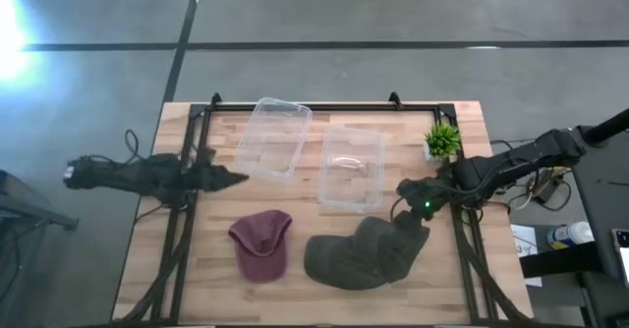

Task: Pick & Place hat
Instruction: Put the red cap into the left transparent bin

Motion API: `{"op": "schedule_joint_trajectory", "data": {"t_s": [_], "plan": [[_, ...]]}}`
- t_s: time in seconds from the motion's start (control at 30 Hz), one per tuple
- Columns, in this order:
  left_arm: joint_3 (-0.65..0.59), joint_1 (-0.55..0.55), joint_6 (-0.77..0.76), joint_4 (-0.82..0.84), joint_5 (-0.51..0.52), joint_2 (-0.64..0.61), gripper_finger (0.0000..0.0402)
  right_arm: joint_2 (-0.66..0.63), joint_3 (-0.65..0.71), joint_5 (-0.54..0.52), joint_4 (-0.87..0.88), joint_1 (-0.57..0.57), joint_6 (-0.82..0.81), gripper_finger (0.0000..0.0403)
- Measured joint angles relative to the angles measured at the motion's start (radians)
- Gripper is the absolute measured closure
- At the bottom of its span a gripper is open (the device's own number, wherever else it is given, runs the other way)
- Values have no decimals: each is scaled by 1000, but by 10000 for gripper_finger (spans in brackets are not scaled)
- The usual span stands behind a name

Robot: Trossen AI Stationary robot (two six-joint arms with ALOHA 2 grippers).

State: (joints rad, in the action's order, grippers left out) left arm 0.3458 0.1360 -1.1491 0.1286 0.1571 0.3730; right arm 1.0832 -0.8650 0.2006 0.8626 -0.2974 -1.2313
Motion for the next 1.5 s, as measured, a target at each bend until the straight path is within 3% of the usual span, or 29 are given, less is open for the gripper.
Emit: {"op": "schedule_joint_trajectory", "data": {"t_s": [0.17, 0.27, 0.37, 0.57, 0.83, 1.1, 1.27, 1.5], "plan": [[240, 201, 58, 217, -40, 331, 237, 57, 14, -1, -177, -59, -73, 174], [364, 348, 71, 337, -42, 511, 242, 110, 8, -94, -271, -101, -101, 174], [449, 485, 18, 462, -35, 678, 243, 175, 3, -190, -413, -118, -119, 174], [550, 669, -151, 589, -24, 907, 243, 386, -4, -217, -738, -117, -150, 174], [561, 806, -273, 579, 18, 977, 243, 670, -225, -284, -794, -117, -210, 174], [417, 836, -377, 492, 317, 965, 243, 945, -513, -364, -761, -81, -255, 174], [308, 835, -335, 292, 321, 965, 243, 1079, -678, -377, -680, -46, -258, 174], [251, 835, -323, 227, 340, 967, 243, 1186, -825, -377, -573, -34, -232, 174]]}}
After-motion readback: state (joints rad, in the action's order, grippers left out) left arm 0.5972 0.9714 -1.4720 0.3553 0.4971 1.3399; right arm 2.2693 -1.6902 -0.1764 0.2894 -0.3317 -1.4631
